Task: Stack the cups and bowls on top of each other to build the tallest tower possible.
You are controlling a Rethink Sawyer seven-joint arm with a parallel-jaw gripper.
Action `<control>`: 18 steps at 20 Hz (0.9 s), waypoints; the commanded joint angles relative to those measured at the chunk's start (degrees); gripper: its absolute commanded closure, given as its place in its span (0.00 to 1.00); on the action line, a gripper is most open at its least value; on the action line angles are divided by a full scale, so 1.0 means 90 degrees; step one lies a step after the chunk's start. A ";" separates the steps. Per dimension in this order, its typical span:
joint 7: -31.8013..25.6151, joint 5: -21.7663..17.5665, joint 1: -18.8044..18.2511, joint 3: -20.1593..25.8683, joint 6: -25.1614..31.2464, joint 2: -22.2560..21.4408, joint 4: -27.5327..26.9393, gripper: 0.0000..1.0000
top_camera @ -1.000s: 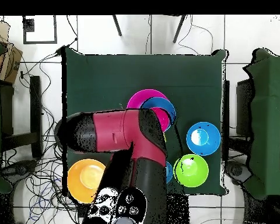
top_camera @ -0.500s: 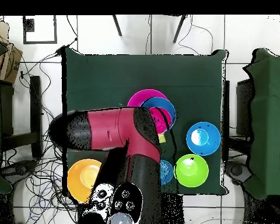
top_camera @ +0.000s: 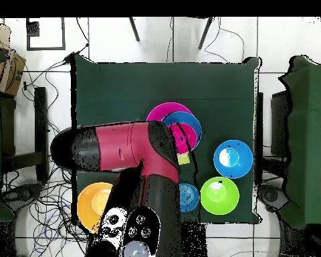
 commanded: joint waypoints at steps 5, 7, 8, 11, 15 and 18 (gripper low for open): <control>0.0217 -0.0013 0.0031 0.0605 0.0083 0.0500 0.0395 0.00; 0.0226 -0.0020 0.0033 0.0604 0.0084 0.0499 0.0387 0.00; 0.0226 -0.0029 0.0036 0.0602 0.0077 0.0492 0.0390 0.00; 0.0249 -0.0033 0.0041 0.0600 0.0065 0.0486 0.0403 0.00; 0.0258 -0.0036 0.0038 0.0608 0.0020 0.0479 0.0433 0.00; 0.0217 -0.0043 0.0022 0.0626 -0.0001 0.0472 0.0445 0.00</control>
